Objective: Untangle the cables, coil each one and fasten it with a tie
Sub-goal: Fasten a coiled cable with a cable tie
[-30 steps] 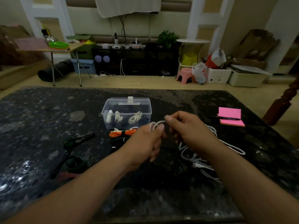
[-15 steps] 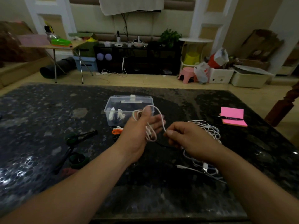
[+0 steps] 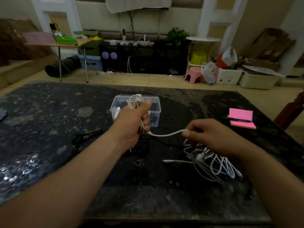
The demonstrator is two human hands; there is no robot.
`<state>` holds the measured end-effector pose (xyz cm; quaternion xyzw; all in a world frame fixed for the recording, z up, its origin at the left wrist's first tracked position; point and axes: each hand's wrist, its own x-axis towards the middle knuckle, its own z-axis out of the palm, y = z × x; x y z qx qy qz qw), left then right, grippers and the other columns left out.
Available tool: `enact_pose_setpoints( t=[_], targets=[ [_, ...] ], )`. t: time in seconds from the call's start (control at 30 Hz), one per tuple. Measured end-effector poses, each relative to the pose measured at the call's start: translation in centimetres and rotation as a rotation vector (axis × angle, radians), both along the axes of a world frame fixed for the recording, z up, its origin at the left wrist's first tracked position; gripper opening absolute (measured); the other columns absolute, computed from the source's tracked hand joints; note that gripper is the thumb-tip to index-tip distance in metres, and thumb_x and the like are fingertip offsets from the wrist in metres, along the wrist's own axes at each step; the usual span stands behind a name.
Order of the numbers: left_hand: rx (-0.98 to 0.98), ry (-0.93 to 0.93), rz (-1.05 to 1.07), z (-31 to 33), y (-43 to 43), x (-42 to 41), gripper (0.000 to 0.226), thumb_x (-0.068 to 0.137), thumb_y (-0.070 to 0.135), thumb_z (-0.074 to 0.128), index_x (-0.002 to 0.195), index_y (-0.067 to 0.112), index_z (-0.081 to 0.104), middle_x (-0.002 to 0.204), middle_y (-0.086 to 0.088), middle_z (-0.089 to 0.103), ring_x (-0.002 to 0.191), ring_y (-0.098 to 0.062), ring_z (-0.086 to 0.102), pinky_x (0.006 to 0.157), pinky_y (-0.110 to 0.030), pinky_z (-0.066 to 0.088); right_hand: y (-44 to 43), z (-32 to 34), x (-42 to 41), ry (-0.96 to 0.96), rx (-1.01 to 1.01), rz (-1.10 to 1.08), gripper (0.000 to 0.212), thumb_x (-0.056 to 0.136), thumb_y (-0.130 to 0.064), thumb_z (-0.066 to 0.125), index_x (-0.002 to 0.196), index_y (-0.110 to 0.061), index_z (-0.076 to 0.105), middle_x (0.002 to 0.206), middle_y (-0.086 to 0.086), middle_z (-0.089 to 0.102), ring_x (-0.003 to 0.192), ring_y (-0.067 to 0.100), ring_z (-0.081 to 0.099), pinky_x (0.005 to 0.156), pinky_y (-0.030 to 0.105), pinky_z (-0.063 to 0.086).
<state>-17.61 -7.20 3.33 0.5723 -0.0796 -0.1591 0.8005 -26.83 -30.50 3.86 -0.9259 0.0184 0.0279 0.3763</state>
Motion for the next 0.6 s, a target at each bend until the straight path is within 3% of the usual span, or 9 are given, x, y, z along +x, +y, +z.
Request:
enact_pose_setpoints(
  t=[0.13, 0.2, 0.27, 0.33, 0.43, 0.53, 0.6],
  targets=[
    [0.438, -0.248, -0.242, -0.3, -0.7, -1.2, 0.035, 0.095, 0.040, 0.074, 0.105, 0.008, 0.063, 0.072, 0.001, 0.059, 0.059, -0.012, 0.054, 0.051, -0.023, 0.045, 0.0, 0.3, -0.1, -0.106, 0.271, -0.085, 0.015, 0.100, -0.035, 0.069, 0.094, -0.024, 0.078, 0.084, 0.014, 0.071, 0.071, 0.015, 0.064, 0.073, 0.038, 0.053],
    [0.571, -0.374, -0.394, -0.7, -1.6, -2.3, 0.026, 0.094, 0.037, 0.078, 0.103, 0.015, 0.068, 0.080, 0.004, 0.072, 0.073, -0.008, 0.066, 0.065, -0.026, 0.056, 1.1, 0.0, 0.2, -0.128, 0.354, -0.075, 0.014, 0.100, -0.029, 0.070, 0.097, -0.017, 0.077, 0.090, 0.023, 0.072, 0.072, 0.019, 0.062, 0.072, 0.041, 0.052],
    [0.603, -0.407, -0.455, -1.6, -2.3, -3.1, 0.015, 0.095, 0.032, 0.077, 0.103, 0.020, 0.072, 0.087, -0.002, 0.077, 0.079, -0.010, 0.070, 0.073, -0.030, 0.059, 2.1, -0.3, 0.6, -0.149, 0.469, -0.072, 0.013, 0.099, -0.023, 0.070, 0.102, -0.010, 0.073, 0.091, 0.019, 0.075, 0.076, 0.022, 0.066, 0.075, 0.044, 0.055],
    [0.570, -0.401, -0.416, -2.2, -2.5, -3.2, 0.012, 0.101, 0.033, 0.070, 0.095, 0.023, 0.073, 0.076, 0.002, 0.072, 0.071, -0.007, 0.065, 0.066, -0.025, 0.053, 2.7, -0.3, 1.1, -0.142, 0.598, -0.082, 0.014, 0.101, -0.018, 0.068, 0.109, -0.007, 0.070, 0.090, 0.014, 0.074, 0.078, 0.023, 0.068, 0.075, 0.042, 0.057],
    [0.329, -0.267, -0.259, -2.0, -2.4, -2.7, 0.026, 0.107, 0.033, 0.057, 0.085, 0.022, 0.066, 0.069, 0.004, 0.059, 0.071, -0.010, 0.058, 0.073, -0.027, 0.050, 2.5, -0.3, 1.7, -0.123, 0.693, -0.142, 0.015, 0.105, -0.014, 0.060, 0.115, -0.007, 0.069, 0.088, 0.007, 0.072, 0.076, 0.018, 0.065, 0.074, 0.035, 0.054],
    [0.102, -0.107, -0.159, -1.4, -2.3, -2.4, 0.032, 0.110, 0.032, 0.050, 0.088, 0.012, 0.062, 0.075, -0.005, 0.063, 0.078, -0.018, 0.066, 0.082, -0.035, 0.056, 2.2, -0.8, 1.8, -0.088, 0.705, -0.148, 0.017, 0.107, -0.014, 0.057, 0.112, -0.007, 0.072, 0.085, 0.006, 0.074, 0.075, 0.017, 0.068, 0.075, 0.033, 0.054],
    [-0.030, -0.003, -0.154, -1.5, -2.3, -2.6, 0.040, 0.109, 0.035, 0.050, 0.094, 0.005, 0.072, 0.093, -0.014, 0.075, 0.084, -0.023, 0.073, 0.081, -0.038, 0.063, 3.0, -1.3, 1.7, -0.072, 0.699, -0.135, 0.020, 0.107, -0.014, 0.057, 0.111, 0.000, 0.071, 0.088, 0.010, 0.078, 0.078, 0.018, 0.072, 0.073, 0.029, 0.059]
  ],
)
